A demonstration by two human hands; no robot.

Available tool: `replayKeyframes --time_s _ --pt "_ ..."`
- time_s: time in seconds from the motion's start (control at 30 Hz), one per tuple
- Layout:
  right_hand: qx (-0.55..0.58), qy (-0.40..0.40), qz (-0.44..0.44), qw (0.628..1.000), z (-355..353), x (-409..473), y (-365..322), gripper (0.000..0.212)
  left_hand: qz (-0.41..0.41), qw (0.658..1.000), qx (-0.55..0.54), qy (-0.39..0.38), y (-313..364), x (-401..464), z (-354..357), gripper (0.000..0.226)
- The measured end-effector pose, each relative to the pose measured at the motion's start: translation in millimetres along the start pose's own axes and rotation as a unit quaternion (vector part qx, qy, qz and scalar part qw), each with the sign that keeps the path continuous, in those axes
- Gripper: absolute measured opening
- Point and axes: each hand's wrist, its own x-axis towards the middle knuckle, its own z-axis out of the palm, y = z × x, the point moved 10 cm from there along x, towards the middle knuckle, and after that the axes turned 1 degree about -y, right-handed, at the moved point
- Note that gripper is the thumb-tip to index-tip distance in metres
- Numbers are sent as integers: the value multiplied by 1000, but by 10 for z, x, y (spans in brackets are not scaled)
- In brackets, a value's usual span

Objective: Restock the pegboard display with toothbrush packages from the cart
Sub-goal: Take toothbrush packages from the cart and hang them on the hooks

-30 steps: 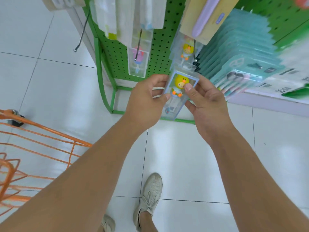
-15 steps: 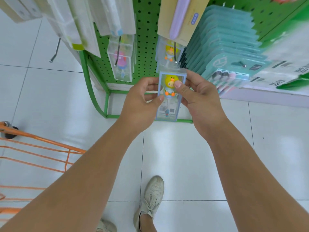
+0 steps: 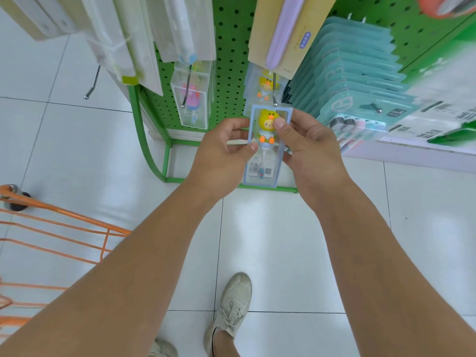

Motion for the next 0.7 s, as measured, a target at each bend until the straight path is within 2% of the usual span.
replayKeyframes --time_s 0.13,0.27,0.37,0.47,0.57,0.7 --pt "-9 60 -2 998 51 280 54 18 -9 999 12 43 90 90 -94 38" --pt "-67 152 -9 986 0 532 42 34 -33 997 20 65 94 24 -180 38" --pt "-76 190 43 978 -45 423 126 41 -54 995 6 78 37 -165 -307 30" --pt "-58 178 90 978 24 -29 212 41 -78 993 -17 84 65 -493 -429 22" --pt "-49 148 113 981 260 -734 107 34 -67 994 -53 73 359 -946 -666 18" --pt "-70 41 91 992 971 -1640 -426 14 -32 992 -109 54 876 -1795 -1329 15"
